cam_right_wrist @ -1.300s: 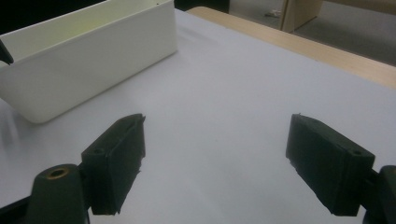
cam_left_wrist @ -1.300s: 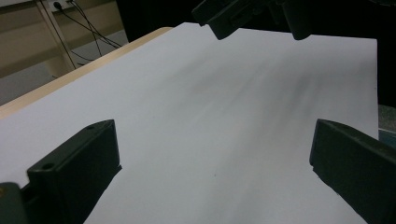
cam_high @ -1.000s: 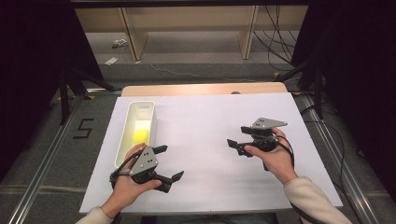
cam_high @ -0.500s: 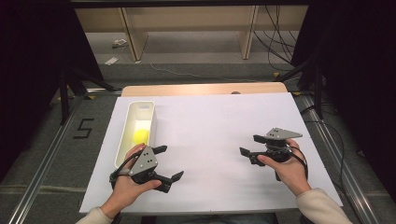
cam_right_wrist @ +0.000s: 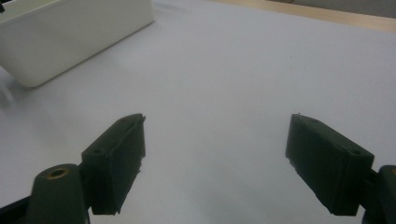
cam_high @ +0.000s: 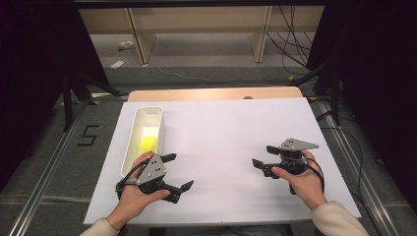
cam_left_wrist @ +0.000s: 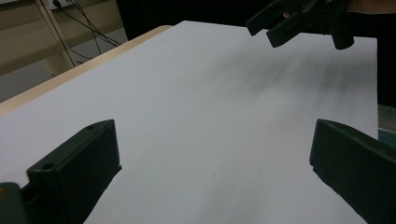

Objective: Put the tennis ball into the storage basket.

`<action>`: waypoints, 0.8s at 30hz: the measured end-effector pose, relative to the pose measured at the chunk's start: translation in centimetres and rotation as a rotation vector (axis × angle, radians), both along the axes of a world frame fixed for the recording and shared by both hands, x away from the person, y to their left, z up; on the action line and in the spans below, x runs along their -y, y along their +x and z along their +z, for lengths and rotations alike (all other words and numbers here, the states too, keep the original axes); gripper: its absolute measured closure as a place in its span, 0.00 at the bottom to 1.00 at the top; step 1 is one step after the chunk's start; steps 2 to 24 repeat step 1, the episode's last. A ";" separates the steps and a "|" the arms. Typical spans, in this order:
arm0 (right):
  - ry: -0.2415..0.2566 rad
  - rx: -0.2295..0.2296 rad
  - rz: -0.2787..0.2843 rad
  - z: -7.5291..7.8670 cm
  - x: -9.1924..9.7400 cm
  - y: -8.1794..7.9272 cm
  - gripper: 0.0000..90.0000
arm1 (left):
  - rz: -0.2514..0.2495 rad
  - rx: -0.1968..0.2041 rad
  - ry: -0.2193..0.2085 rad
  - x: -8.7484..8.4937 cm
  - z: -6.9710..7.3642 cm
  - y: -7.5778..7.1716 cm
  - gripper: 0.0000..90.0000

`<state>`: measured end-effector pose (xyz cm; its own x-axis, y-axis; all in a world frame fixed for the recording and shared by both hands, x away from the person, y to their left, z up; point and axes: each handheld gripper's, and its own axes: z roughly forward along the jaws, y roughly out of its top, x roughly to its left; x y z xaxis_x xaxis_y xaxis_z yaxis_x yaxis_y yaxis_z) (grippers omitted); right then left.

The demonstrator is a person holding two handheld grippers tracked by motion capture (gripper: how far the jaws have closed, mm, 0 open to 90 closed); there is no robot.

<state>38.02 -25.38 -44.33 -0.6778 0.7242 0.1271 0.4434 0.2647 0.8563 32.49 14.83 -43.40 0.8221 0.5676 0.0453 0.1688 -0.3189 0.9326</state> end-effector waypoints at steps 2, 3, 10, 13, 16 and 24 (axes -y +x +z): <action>0.000 0.000 0.003 0.0 0.0 0.0 0.23 | -0.001 -0.001 0.001 0.0 0.0 0.0 0.01; 0.000 0.000 0.003 0.0 0.0 0.0 0.23 | -0.001 -0.001 0.001 0.0 0.0 0.0 0.01; 0.000 0.000 0.003 0.0 0.0 0.0 0.23 | -0.001 -0.001 0.001 0.0 0.0 0.0 0.01; 0.000 0.000 0.003 0.0 0.0 0.0 0.23 | -0.001 -0.001 0.001 0.0 0.0 0.0 0.01; 0.000 0.000 0.003 0.0 0.0 0.0 0.23 | -0.001 -0.001 0.001 0.0 0.0 0.0 0.01; 0.000 0.000 0.003 0.0 0.0 0.0 0.23 | -0.001 -0.001 0.001 0.0 0.0 0.0 0.01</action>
